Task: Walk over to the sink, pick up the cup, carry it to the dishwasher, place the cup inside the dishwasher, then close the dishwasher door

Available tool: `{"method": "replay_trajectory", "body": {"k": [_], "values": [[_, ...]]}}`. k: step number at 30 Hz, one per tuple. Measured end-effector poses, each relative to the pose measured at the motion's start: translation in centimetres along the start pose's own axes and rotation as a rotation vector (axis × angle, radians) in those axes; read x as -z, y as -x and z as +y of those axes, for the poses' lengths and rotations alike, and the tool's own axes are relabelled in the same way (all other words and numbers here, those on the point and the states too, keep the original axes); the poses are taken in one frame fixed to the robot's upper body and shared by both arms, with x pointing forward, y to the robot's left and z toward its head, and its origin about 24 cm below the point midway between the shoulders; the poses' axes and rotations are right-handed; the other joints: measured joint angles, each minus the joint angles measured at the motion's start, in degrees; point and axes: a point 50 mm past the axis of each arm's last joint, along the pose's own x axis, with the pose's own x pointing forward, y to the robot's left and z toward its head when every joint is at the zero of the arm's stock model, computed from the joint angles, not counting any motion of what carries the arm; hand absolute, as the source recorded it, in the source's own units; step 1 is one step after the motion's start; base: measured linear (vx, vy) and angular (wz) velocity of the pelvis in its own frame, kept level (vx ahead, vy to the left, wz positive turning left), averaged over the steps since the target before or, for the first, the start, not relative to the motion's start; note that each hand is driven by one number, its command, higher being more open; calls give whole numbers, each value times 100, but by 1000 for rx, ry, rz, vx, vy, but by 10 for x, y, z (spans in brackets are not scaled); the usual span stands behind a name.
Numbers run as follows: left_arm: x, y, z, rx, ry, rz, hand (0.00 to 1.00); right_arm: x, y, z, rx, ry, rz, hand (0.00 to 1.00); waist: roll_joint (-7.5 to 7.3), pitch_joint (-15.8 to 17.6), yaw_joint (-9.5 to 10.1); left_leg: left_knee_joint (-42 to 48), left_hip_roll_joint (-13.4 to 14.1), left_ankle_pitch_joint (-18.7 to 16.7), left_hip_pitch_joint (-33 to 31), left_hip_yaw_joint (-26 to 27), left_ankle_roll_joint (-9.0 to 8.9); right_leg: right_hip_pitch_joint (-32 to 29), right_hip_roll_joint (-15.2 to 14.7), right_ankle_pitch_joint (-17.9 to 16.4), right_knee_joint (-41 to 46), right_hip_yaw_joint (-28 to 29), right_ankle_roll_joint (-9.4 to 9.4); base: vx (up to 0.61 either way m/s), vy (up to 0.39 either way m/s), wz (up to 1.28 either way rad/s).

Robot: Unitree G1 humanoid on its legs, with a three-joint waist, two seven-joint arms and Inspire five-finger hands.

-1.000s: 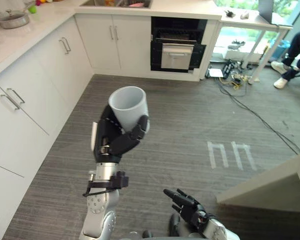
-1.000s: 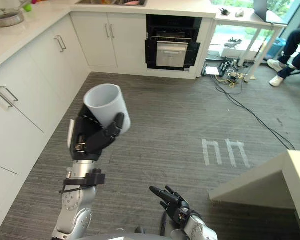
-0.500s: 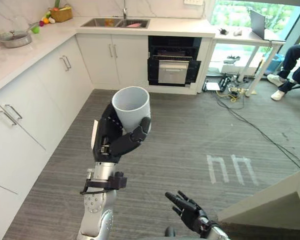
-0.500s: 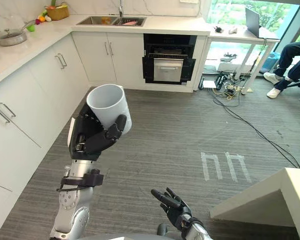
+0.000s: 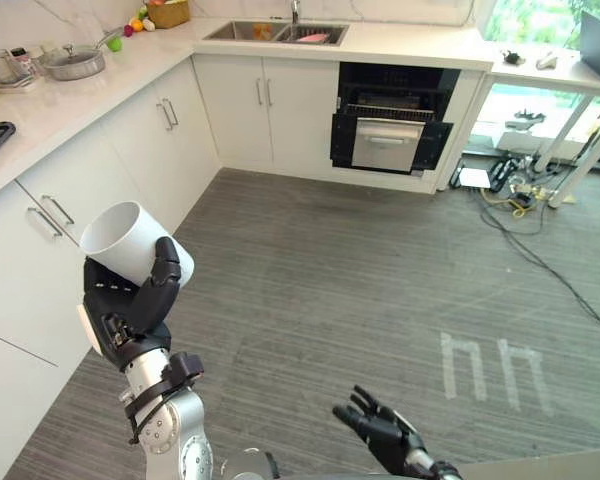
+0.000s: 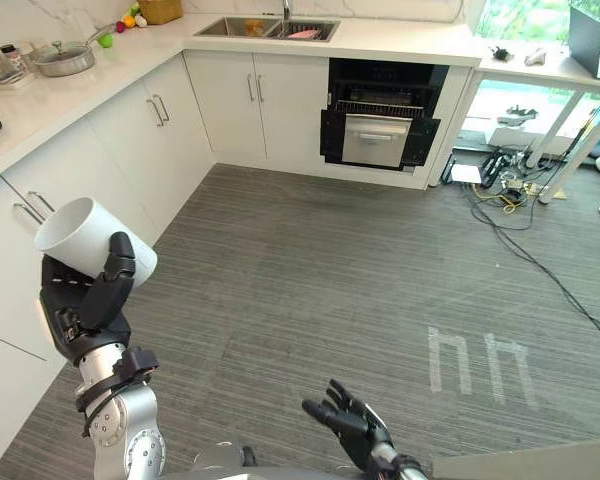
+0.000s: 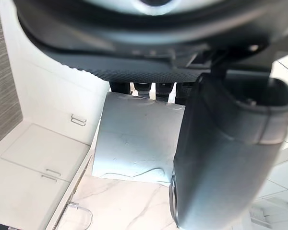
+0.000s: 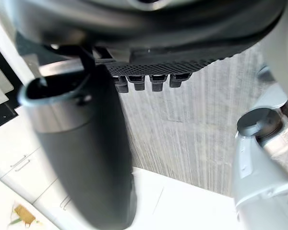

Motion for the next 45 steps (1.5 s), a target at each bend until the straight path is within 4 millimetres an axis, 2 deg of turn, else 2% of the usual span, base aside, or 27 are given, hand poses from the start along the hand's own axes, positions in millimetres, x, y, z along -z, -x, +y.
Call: {"method": "replay_trajectory", "body": {"k": [2, 5, 6, 9, 10, 12, 14, 16, 18, 20, 21, 22, 23, 24, 25, 28, 29, 30, 32, 34, 35, 38, 40, 41, 42, 43, 45], "values": [[-6, 0, -5, -2, 15, -35, 0, -2, 2, -2, 0, 24, -13, 100, 26, 140, 3, -1352, -149, 748, -147, -126, -3, 322, -201, -122, -179, 76, 228, 382, 216, -17], [-9, 0, -7, -11, 26, -64, 0, 0, 4, -5, 8, 42, -7, 100, 78, 141, 25, -1307, -170, 1629, -388, -391, 73, 593, -380, -452, -130, 108, 540, 379, 274, -11], [-11, -1, -6, -9, 29, -78, 0, 2, 4, -5, 12, 39, -5, 100, -6, 108, 36, -987, -351, 1522, -409, -341, 543, 623, -635, -697, 100, 82, 710, 586, 367, 3], [-8, -2, -7, 11, 45, -71, 0, 1, 4, -5, 13, 49, -18, 100, -67, 81, 36, -397, -634, 673, -231, -222, 805, 268, -1211, -845, 1699, 224, 862, 519, 292, 9], [-8, -2, -10, 33, 70, -66, 0, 4, 5, -3, 17, 28, -30, 100, -214, 1, 31, -367, -852, 392, -1, -207, 880, 30, -1512, -788, 2696, 282, 868, 515, 293, 16], [-6, -3, -16, 65, 91, -61, 0, 6, 5, 3, 22, 18, -63, 100, -406, -20, 15, -486, -1225, 47, 553, -236, 983, -412, -2078, -129, 4352, 332, 604, 601, 246, 20], [-3, 0, -22, 96, 101, -42, 0, 3, 10, 6, 17, 37, -115, 100, -436, -23, -47, -866, -1502, -147, 1273, -402, 1070, -904, -2364, -100, 5952, 342, 379, 549, 183, 34], [-2, 3, -30, 154, 84, -41, 0, -4, 15, 12, 1, 82, -189, 100, -296, -98, -255, -1644, -1484, -89, 2056, -769, 1022, -1708, -1904, -402, 6583, 235, 340, 601, 118, 65], [-3, 4, -34, 189, 64, -60, 0, -9, 17, 16, -15, 110, -227, 100, -245, -84, -321, -2137, -1392, -31, 2517, -869, 922, -2253, -1512, -672, 6209, 2, 377, 596, 38, 29], [0, -2, -35, 189, 40, -76, 0, -15, 19, 21, -25, 135, -277, 100, -123, -6, -346, -2312, -1068, -157, 2894, -880, 623, -2829, -740, -918, 4655, -541, 230, 681, -29, 3], [3, -5, -35, 176, 33, -73, 0, -17, 19, 26, -30, 151, -284, 100, -94, 21, -381, -2311, -916, -261, 3088, -845, 439, -3010, -208, -718, 3341, -772, 159, 660, -76, -8], [4, -5, -32, 164, 22, -61, 0, -16, 19, 31, -32, 168, -279, 100, -104, 37, -439, -2293, -864, -379, 3357, -827, 230, -3019, 348, 91, 1833, -705, -158, 687, -86, -7], [6, -4, -30, 162, 13, -51, 0, -17, 19, 34, -34, 176, -284, 100, -97, 34, -498, -2257, -870, -430, 3493, -856, 151, -2956, 559, 795, 1320, -461, -464, 766, -93, -6], [12, 0, -29, 153, 9, -14, 0, -24, 19, 33, -19, 190, -301, 100, 157, 62, -555, -2082, -730, -425, 3620, -883, 124, -2754, 897, 1411, 1089, -250, -853, 600, -56, -11], [13, 0, -30, 160, 5, -4, 0, -26, 18, 33, -14, 189, -305, 100, 186, 93, -537, -1870, -708, -305, 3541, -891, 36, -2712, 894, 1304, 1104, -149, -962, 813, -50, -35], [20, 4, -34, 188, -2, 45, 0, -29, 20, 41, -14, 194, -318, 100, 112, 316, -522, -1327, -637, -322, 3343, -793, 185, -2474, 689, 518, 1701, 131, -822, 598, -84, -17], [16, 11, -41, 213, 22, 46, 0, -31, 26, 44, -14, 214, -332, 100, 169, 402, -606, -611, -342, 413, 3265, -884, 182, -2193, 701, -121, 2223, 38, -731, 526, -134, 4], [13, 15, -41, 215, 33, 45, 0, -31, 30, 47, -16, 222, -332, 100, 204, 447, -583, -74, -275, 526, 3226, -846, 195, -2079, 741, -399, 2437, 104, -704, 505, -106, -1], [4, 23, -40, 224, 51, 39, 0, -26, 43, 55, -27, 233, -329, 100, 206, 444, -504, 1932, 168, 1771, 2454, -843, 157, -1700, 880, -906, 2584, 242, -713, 479, -62, -27], [-4, 30, -37, 258, 68, 42, 0, -28, 62, 60, -22, 218, -376, 100, 243, 463, -350, 4030, 673, 1576, 848, -840, 246, -1187, 925, -1136, 2342, 399, -790, 541, -46, -24], [-4, 32, -36, 262, 71, 49, 0, -30, 64, 59, -19, 209, -392, 100, 220, 479, -323, 4199, 714, 1425, 539, -825, 293, -994, 916, -1135, 2189, 451, -768, 500, -14, -26], [-2, 34, -36, 305, 115, 73, 0, -67, 65, 42, 18, 199, -553, 100, 161, 498, -114, 3130, 567, 627, -299, -694, 189, -10, 803, -1077, 1425, 881, -639, 577, 37, -60], [1, 32, -40, 366, 122, 71, 0, -127, 56, 28, 95, 231, -785, 100, 104, 475, -132, 807, -252, 480, -372, -648, 281, 516, 512, -1244, 1188, 1242, -255, 595, 103, -60], [1, 32, -42, 386, 126, 73, 0, -140, 56, 24, 118, 220, -842, 100, 122, 429, -143, -11, -545, 674, -367, -801, 410, 563, 426, -1317, 1203, 1300, -126, 605, 155, -71], [2, 32, -43, 412, 125, 77, 0, -161, 53, 22, 144, 204, -934, 100, 68, 330, -55, -1081, -1107, 1742, -129, -1154, 782, 635, 196, -1451, 1346, 1582, 102, 652, 125, -57], [4, 31, -45, 427, 120, 96, 0, -170, 51, 23, 161, 189, -979, 100, -65, 187, -112, -1512, -1253, 1855, 217, -1249, 838, 462, -5, -1484, 1691, 1877, 277, 658, 116, -51], [7, 27, -46, 420, 118, 93, 0, -176, 44, 32, 122, 201, -985, 100, 6, 175, -60, -978, -1054, 1694, 216, -1725, 1007, 270, -69, -1483, 1623, 2163, 147, 491, 93, -71]]}}
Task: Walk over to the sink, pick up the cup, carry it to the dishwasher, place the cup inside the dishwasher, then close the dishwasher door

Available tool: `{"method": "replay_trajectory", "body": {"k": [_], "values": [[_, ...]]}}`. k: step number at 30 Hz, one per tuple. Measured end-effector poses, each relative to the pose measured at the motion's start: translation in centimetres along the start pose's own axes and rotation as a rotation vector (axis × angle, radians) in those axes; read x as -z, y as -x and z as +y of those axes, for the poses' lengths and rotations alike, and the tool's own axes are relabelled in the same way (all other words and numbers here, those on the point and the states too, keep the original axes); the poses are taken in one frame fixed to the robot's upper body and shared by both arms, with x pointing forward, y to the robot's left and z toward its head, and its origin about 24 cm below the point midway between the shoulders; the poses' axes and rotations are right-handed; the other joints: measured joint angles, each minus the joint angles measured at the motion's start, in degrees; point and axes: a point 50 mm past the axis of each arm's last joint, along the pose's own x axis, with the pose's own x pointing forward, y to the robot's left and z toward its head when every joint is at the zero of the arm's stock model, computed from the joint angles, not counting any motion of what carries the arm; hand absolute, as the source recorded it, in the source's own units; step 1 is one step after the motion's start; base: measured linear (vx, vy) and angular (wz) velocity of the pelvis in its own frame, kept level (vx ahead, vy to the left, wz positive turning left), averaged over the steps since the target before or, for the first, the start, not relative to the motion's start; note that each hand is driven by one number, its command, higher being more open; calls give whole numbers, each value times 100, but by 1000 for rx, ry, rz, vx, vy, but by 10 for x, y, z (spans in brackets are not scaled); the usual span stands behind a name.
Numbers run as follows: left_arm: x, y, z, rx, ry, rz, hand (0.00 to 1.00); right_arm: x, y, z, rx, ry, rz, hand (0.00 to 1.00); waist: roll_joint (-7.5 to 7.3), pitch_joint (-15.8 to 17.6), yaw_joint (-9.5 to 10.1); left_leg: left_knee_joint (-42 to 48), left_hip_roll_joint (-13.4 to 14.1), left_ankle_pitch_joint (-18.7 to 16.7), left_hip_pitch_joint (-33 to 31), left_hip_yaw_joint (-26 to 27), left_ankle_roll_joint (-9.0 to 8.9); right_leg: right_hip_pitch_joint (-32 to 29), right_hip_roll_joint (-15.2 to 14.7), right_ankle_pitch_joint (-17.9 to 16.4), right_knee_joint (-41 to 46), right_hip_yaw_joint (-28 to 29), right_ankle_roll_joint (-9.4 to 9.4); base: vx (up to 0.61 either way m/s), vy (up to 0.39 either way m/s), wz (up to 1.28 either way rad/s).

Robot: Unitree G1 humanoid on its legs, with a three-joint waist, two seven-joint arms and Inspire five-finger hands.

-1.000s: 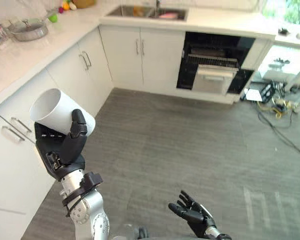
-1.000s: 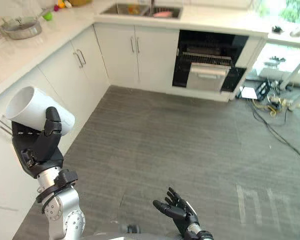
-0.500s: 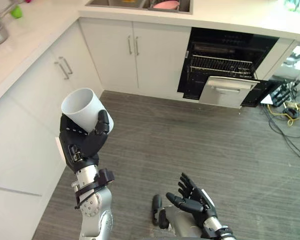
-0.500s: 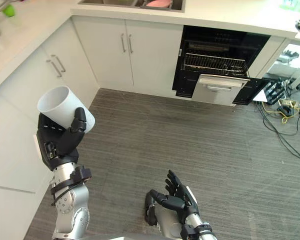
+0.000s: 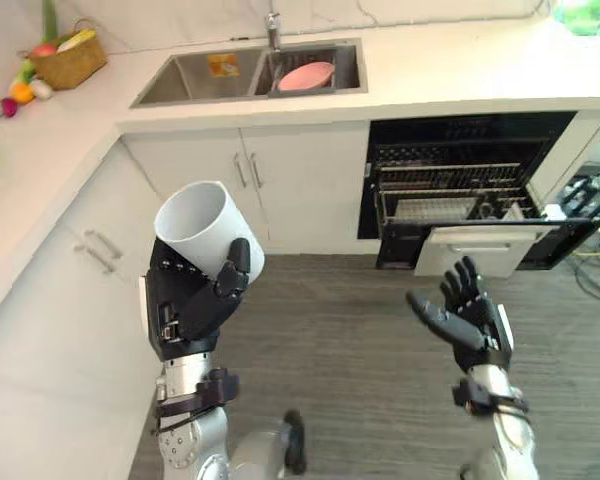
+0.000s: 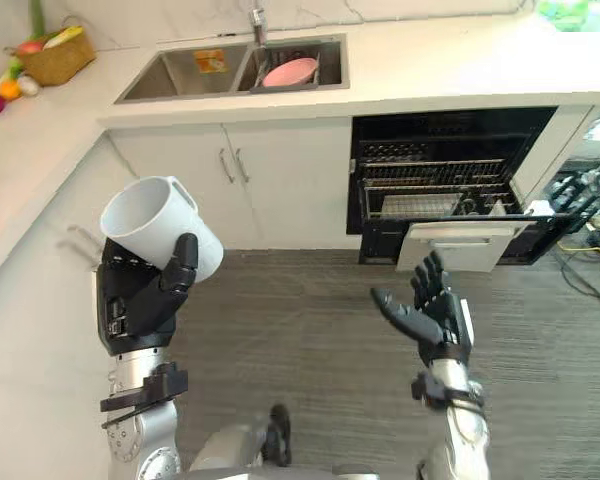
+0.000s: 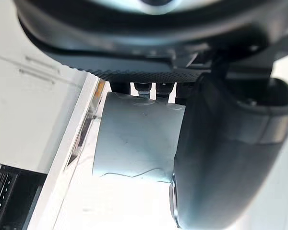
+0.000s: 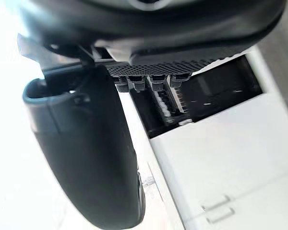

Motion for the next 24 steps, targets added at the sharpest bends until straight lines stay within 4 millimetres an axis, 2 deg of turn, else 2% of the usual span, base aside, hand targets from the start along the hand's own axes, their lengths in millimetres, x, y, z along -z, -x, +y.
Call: {"method": "replay_trajectory", "body": {"k": [1, 2, 3, 4, 5, 6, 7, 8, 9, 10, 11, 12, 13, 14, 15, 16, 18, 20, 21, 22, 23, 24], "values": [[4, -2, 1, -4, -2, 8, 0, 0, 0, 7, -10, -18, -15, 100, 37, 46, 88, 950, 157, -93, -264, 93, -4, 78, -96, 330, -445, 94, 59, 259, 171, -123], [4, -1, 2, 5, -10, 12, 0, -1, 6, 14, 3, -40, -54, 100, -159, -24, 104, 852, -2, -690, -263, 110, -692, 98, -328, 970, -289, 373, 467, 102, 153, -73], [7, 0, -2, 17, 1, 22, 0, -4, 11, 12, 18, -37, -76, 100, -109, -93, -1, 434, 20, -613, -151, 95, -629, 119, -250, 903, -83, 285, 571, -5, 165, -48], [9, 2, -7, 33, 20, 33, 0, -10, 17, 8, 34, -22, -103, 100, 119, -248, -28, 53, 128, -461, -47, 84, -563, 24, -69, 778, 416, 174, 688, 150, 178, -68], [10, 3, -3, 46, 1, 37, 0, -10, 20, 10, 48, -39, -117, 100, -45, -326, -10, 85, 57, -741, 276, 457, -368, -283, -292, 564, 1531, 111, 756, 219, 153, -116], [9, 1, -2, 49, -11, 39, 0, -11, 21, 12, 51, -47, -139, 100, -172, -313, -49, -71, -72, -838, 584, 712, -276, -642, -558, 725, 2388, -66, 909, 341, 147, -138], [8, -1, 1, 43, -25, 36, 0, -14, 22, 12, 60, -49, -166, 100, -206, -287, -104, -268, -145, -925, 864, 925, -215, -1030, -895, 1169, 3189, -368, 807, 419, 120, -138], [7, -2, 3, 25, -47, 33, 0, -16, 23, 8, 76, -51, -185, 100, -119, -279, -198, -573, -108, -1007, 1298, 1241, -177, -1548, -1314, 1107, 3881, -943, 344, 342, 118, -117], [7, -3, 4, 15, -51, 31, 0, -16, 23, 7, 77, -56, -189, 100, -53, -299, -239, -681, -44, -1034, 1440, 1341, -187, -1689, -1356, 976, 3892, -1179, 219, 425, 120, -120], [5, -6, 6, 4, -57, 21, 0, -17, 23, 8, 71, -69, -201, 100, 41, -291, -257, -885, 148, -1037, 1711, 1526, -192, -1902, -1238, 735, 3597, -1618, 224, 223, 35, -81], [4, -9, 7, 2, -63, 11, 0, -19, 23, 10, 63, -73, -211, 100, 78, -263, -258, -965, 266, -1036, 1832, 1576, -192, -1972, -1102, 653, 3320, -1825, 266, 436, 4, -113], [-1, -14, 13, -10, -82, -16, 0, -26, 22, 19, 21, -82, -245, 100, 116, -229, -245, -1120, 494, -1036, 2092, 1725, -193, -2091, -734, 598, 2486, -2266, 292, 286, -47, -97], [-3, -15, 16, -19, -92, -25, 0, -30, 21, 24, -8, -86, -263, 100, 114, -230, -235, -1184, 553, -1036, 2212, 1791, -193, -2132, -592, 599, 2105, -2436, 287, 441, -88, -123], [-7, -16, 23, -44, -111, -39, 0, -39, 19, 34, -70, -82, -302, 100, 77, -251, -216, -1249, 606, -1082, 2434, 1874, -268, -2128, -365, 754, 1175, -2771, 57, 502, -136, -109], [-10, -17, 27, -51, -127, -51, 0, -49, 19, 43, -120, -77, -344, 100, -102, -335, -166, -1137, 524, -1279, 2582, 1903, -511, -2055, -225, 1604, 104, -2916, -254, 526, -135, -98], [-5, -16, 26, -61, -119, -37, 0, -56, 17, 43, -150, -52, -367, 100, 98, -294, -157, -907, 681, -1540, 2654, 1813, -664, -1904, -63, 1716, 84, -2959, -478, 457, -85, -57], [2, -15, 20, -37, -100, -2, 0, -55, 16, 39, -148, -38, -345, 100, 79, -266, -120, -591, 776, -1676, 2520, 1765, -712, -1649, -4, 1713, -186, -2848, -476, 290, -38, -21], [6, -14, 12, 2, -96, 12, 0, -55, 16, 33, -140, -24, -317, 100, 103, -236, -103, -59, 931, -1442, 2221, 1763, -756, -1512, -2, 1550, -195, -2819, -322, 179, -39, -6], [7, -12, 11, 7, -106, 18, 0, -52, 15, 31, -142, -23, -287, 100, 118, -190, -91, 834, 1076, -1421, 1962, 1741, -787, -1348, -3, 1458, -215, -2791, -279, 167, 45, -3], [7, -12, 10, 7, -107, 20, 0, -50, 14, 31, -151, -19, -258, 100, 138, -133, -85, 1964, 1301, -1173, 1531, 1624, -778, -1098, 20, 1378, -365, -2773, -312, 174, 73, -7], [7, -11, 10, 3, -109, 21, 0, -49, 14, 30, -154, -16, -245, 100, 145, -116, -62, 2363, 1375, -1140, 1356, 1502, -830, -974, 25, 1376, -450, -2736, -302, 148, 78, -25], [7, -7, 11, -1, -119, 24, 0, -47, 14, 30, -156, -18, -230, 100, 148, -130, 29, 2369, 1389, -1426, 1154, 1442, -864, -846, -2, 1386, -572, -2618, -275, 167, 105, -48]]}}
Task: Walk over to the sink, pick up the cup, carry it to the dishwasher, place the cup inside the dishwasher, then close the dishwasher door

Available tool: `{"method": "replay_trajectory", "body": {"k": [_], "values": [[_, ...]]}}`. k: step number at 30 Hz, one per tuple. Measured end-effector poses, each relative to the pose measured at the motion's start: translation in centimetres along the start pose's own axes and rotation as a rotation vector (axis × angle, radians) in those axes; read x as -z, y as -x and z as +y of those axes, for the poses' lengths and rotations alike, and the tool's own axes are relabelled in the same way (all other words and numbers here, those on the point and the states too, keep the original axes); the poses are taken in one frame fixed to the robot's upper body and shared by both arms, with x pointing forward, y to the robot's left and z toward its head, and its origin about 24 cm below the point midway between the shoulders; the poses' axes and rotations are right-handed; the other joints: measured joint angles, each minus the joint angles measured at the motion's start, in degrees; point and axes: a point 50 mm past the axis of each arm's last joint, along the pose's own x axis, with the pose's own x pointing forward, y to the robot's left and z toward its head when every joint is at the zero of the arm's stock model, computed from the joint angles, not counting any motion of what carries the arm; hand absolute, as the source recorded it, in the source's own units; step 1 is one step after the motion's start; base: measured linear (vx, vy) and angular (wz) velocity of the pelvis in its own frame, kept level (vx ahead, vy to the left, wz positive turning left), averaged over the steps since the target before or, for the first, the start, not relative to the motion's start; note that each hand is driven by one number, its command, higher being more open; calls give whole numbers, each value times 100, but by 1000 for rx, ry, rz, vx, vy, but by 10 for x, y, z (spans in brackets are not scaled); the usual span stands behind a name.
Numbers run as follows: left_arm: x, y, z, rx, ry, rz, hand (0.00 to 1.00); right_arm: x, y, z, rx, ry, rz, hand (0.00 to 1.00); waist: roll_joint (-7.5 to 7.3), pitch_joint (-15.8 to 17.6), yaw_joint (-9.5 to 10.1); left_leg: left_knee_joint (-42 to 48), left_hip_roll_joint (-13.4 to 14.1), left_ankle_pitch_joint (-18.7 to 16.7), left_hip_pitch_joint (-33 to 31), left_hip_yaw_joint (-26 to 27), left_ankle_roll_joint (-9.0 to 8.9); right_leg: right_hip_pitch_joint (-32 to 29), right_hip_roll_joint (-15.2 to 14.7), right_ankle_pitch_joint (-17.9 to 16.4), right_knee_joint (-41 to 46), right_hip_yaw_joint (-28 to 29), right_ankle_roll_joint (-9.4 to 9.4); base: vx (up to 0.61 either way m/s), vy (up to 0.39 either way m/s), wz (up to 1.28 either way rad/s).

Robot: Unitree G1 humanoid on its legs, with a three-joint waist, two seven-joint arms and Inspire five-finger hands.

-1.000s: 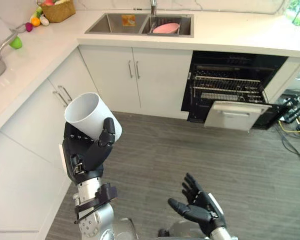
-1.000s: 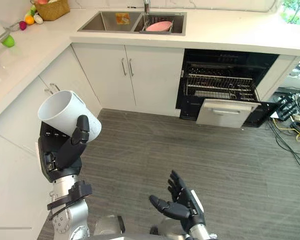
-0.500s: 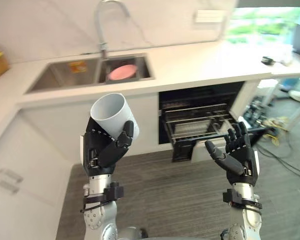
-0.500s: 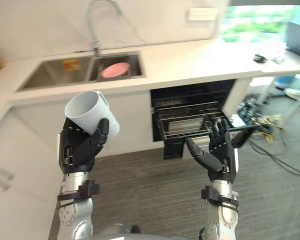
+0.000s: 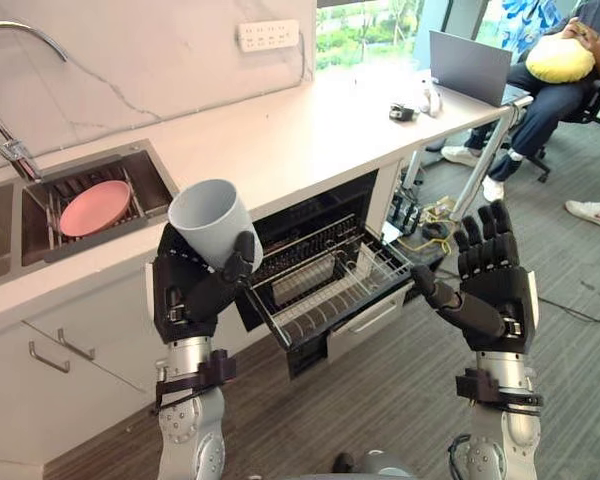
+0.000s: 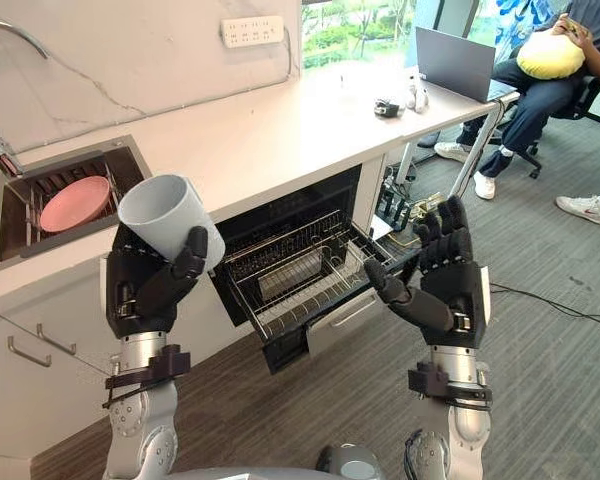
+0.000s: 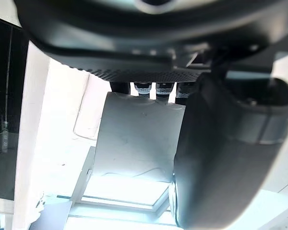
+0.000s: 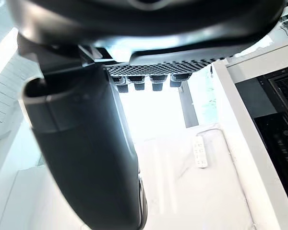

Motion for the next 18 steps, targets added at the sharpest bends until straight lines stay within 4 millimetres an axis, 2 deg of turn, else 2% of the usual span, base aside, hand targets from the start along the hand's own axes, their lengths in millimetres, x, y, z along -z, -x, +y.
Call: {"method": "replay_trajectory", "body": {"k": [1, 2, 3, 4, 5, 6, 7, 8, 10, 12, 15, 18], "values": [[-1, 2, 0, 8, -26, -6, 0, 0, 0, 0, -4, -3, 4, 100, -1, -32, 67, -577, -35, -210, -146, -2, 82, 35, -68, 21, -86, 123, 61, 173, 108, -51], [-1, 3, -1, 11, -34, -11, 0, 1, 0, 0, -12, -4, 5, 100, -5, -43, 74, -1005, -68, -236, -199, -17, 132, 40, -109, 43, -130, 178, 110, 226, 157, -47], [-2, 4, -3, 15, -48, -21, 0, 1, -1, 1, -26, -8, 7, 100, -4, -48, 78, -1929, -132, -176, -255, -114, 102, 47, -189, 127, -204, 298, 254, 225, 180, -47], [-1, 4, -6, 12, -39, -24, 0, 2, -2, 2, -43, -11, 14, 100, 5, -52, 82, -2719, -185, 81, -285, -322, 68, 27, -253, 178, -204, 445, 399, 237, 204, -52], [-1, 5, -8, 10, -38, -22, 0, 3, -3, 3, -52, -12, 18, 100, 44, -76, 82, -2997, -199, 390, -287, -416, 7, 15, -273, 181, -202, 530, 468, 256, 242, -58], [0, 6, -10, 1, -46, -21, 0, 3, -4, 2, -62, -7, 25, 100, 117, -125, 84, -3294, -233, 1095, -226, -516, -99, -14, -266, 191, -204, 672, 556, 207, 191, -54], [1, 6, -12, -15, -53, -19, 0, 6, -5, 4, -68, -17, 42, 100, 22, -178, 53, -3428, -341, 1099, -129, -438, -134, -20, -344, 210, -266, 800, 682, 267, 267, -53], [0, 3, -14, -24, -84, -37, 0, 8, -5, 7, -92, -26, 52, 100, -122, -256, 26, -3803, -570, 1199, 23, -269, -15, -34, -525, 304, -464, 896, 788, 188, 206, -34], [-1, 0, -17, -37, -117, -61, 0, 7, -7, 8, -117, -29, 50, 100, -185, -291, 7, -4027, -755, 1262, 108, -217, 65, 15, -669, 387, -646, 922, 924, 129, 177, -7], [-5, -6, -19, -70, -147, -105, 0, 6, -8, 10, -144, -64, 43, 100, -189, -305, -15, -4257, -947, 1298, 271, -243, 122, 186, -810, 443, -823, 859, 1025, 104, 153, 14], [-8, -7, -19, -94, -181, -134, 0, 4, -12, 13, -164, -103, 29, 100, -194, -342, -15, -4479, -979, 1361, 375, -243, 142, 210, -815, 455, -869, 840, 1044, 32, 33, 4], [-9, -7, -21, -101, -243, -160, 0, -7, -15, 21, -202, -131, -32, 100, -201, -355, -42, -4713, -979, 1471, 463, -229, 111, 209, -800, 463, -911, 844, 1051, 0, -7, -1]]}}
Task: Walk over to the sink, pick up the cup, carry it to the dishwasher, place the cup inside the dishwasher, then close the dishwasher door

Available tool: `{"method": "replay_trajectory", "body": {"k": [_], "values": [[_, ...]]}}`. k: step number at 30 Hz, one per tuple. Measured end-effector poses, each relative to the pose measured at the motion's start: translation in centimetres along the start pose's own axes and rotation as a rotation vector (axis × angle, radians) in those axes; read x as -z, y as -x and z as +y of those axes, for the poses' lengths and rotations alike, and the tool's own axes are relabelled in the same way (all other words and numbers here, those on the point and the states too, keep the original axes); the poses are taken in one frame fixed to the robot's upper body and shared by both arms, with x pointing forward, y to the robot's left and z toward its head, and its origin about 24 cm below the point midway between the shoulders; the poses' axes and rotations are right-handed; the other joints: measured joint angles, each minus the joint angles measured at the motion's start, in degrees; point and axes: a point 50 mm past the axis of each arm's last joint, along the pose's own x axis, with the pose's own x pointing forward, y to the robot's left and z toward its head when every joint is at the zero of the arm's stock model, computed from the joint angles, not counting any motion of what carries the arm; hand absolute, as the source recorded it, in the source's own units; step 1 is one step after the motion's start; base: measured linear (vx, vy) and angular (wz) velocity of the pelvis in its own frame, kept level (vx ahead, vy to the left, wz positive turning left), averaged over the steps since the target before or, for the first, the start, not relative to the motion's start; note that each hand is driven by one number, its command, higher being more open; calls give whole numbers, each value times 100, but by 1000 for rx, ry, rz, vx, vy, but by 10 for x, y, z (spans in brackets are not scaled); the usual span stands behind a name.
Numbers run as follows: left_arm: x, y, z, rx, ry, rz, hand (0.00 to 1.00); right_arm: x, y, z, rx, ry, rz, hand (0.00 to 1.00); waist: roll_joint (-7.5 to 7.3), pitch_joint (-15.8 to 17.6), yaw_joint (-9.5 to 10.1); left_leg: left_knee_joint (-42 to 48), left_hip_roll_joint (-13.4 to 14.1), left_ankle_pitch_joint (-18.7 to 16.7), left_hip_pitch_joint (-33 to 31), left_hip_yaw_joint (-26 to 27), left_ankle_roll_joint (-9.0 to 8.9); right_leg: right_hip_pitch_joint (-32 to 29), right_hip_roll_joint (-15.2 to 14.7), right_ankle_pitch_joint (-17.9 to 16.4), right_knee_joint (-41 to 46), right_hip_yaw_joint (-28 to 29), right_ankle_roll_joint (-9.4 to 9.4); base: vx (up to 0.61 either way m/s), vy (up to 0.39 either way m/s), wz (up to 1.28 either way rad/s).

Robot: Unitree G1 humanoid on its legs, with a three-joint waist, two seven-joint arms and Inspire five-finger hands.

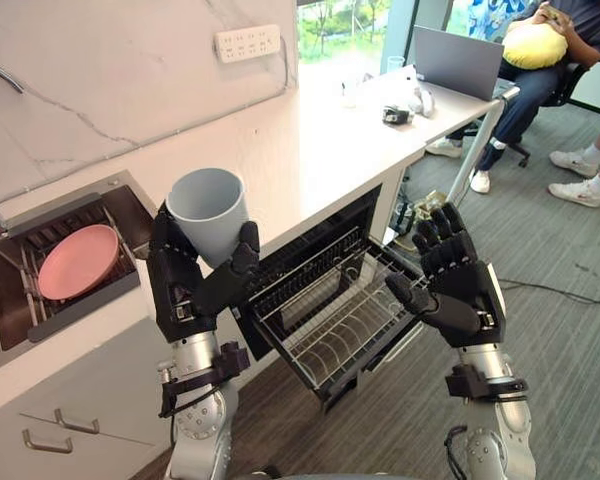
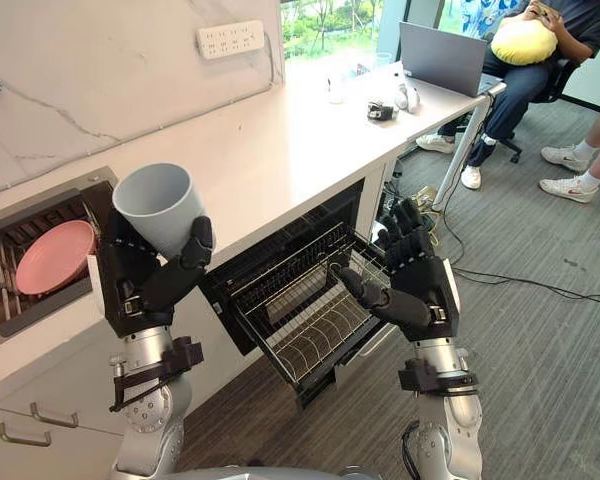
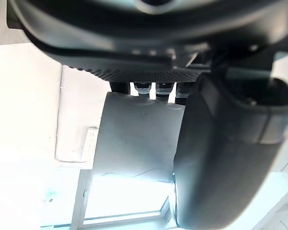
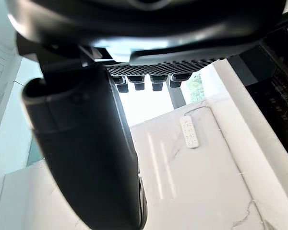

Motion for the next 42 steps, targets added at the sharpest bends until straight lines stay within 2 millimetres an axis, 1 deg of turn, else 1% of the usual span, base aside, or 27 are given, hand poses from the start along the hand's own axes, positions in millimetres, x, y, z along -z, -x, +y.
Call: {"method": "replay_trajectory", "body": {"k": [2, 5, 6, 7, 9, 12, 15, 20, 25, 31, 36, 37, 42], "values": [[1, 0, -3, 12, -32, -5, 0, -5, -7, 10, -54, -18, -43, 100, 0, -38, -64, -134, 7, 72, 44, 12, -12, 0, 31, 29, -50, 7, -1, -7, -21, -5], [9, -2, -11, 38, -65, 11, 0, -10, -16, 27, -141, -55, -90, 100, 1, -105, -70, -289, 23, 148, 117, 93, -22, -1, 74, 98, -121, 66, -7, -16, -1, -11], [11, -2, -12, 44, -66, 18, 0, -11, -18, 29, -156, -59, -97, 100, -4, -123, -71, -312, 23, 158, 130, 114, -20, -1, 85, 111, -139, 77, -10, -33, 7, -14], [14, -1, -15, 57, -69, 36, 0, -11, -21, 37, -193, -76, -103, 100, -16, -168, -70, -338, 24, 168, 135, 155, -15, -2, 99, 150, -190, 102, -6, -28, 5, -11], [18, 1, -19, 88, -109, 35, 0, -12, -25, 44, -228, -93, -114, 100, -23, -193, -71, -409, 11, 206, 159, 169, -2, -2, 114, 187, -225, 113, -6, -31, 8, -7], [18, 3, -24, 123, -160, 13, 0, -10, -32, 53, -273, -120, -110, 100, -26, -195, -72, -431, 10, 215, 167, 223, 8, -10, 120, 239, -260, 177, -10, -37, 12, -8], [16, 3, -30, 153, -176, -10, 0, -8, -37, 61, -308, -145, -96, 100, -24, -197, -73, -438, 10, 229, 172, 242, 14, -21, 122, 259, -261, 200, -11, -44, 7, -5], [13, 2, -47, 223, -186, -65, 0, -3, -46, 78, -360, -192, -69, 100, -28, -222, -79, -442, 22, 279, 164, 275, 14, -50, 143, 313, -284, 236, -24, -27, 1, -4], [11, 5, -57, 289, -224, -114, 0, 3, -48, 85, -368, -181, -13, 100, -33, -396, -82, -442, 25, 316, 103, 286, 24, -108, 153, 373, -331, 250, -32, 0, 0, 0], [9, 7, -59, 309, -247, -146, 0, 5, -51, 86, -353, -162, 9, 100, -39, -401, -87, -449, 26, 374, 102, 287, 46, -107, 159, 439, -355, 255, -42, -46, 7, 0], [7, 11, -63, 348, -225, -167, 0, 5, -52, 85, -320, -144, 16, 100, -46, -413, -81, -452, 30, 402, 76, 287, 30, -152, 161, 454, -379, 255, -61, -54, 15, 0], [6, 13, -64, 358, -217, -171, 0, 5, -52, 84, -310, -140, 20, 0, -51, -419, -77, -452, 31, 415, 69, 286, 36, -156, 164, 459, -388, 254, -69, 0, 0, 0], [4, 16, -69, 394, -211, -189, 0, 11, -52, 80, -264, -133, 64, 0, -66, -551, -74, -451, 42, 458, -1, 276, 47, -181, 184, 520, -446, 242, -58, 0, 0, 0]]}}
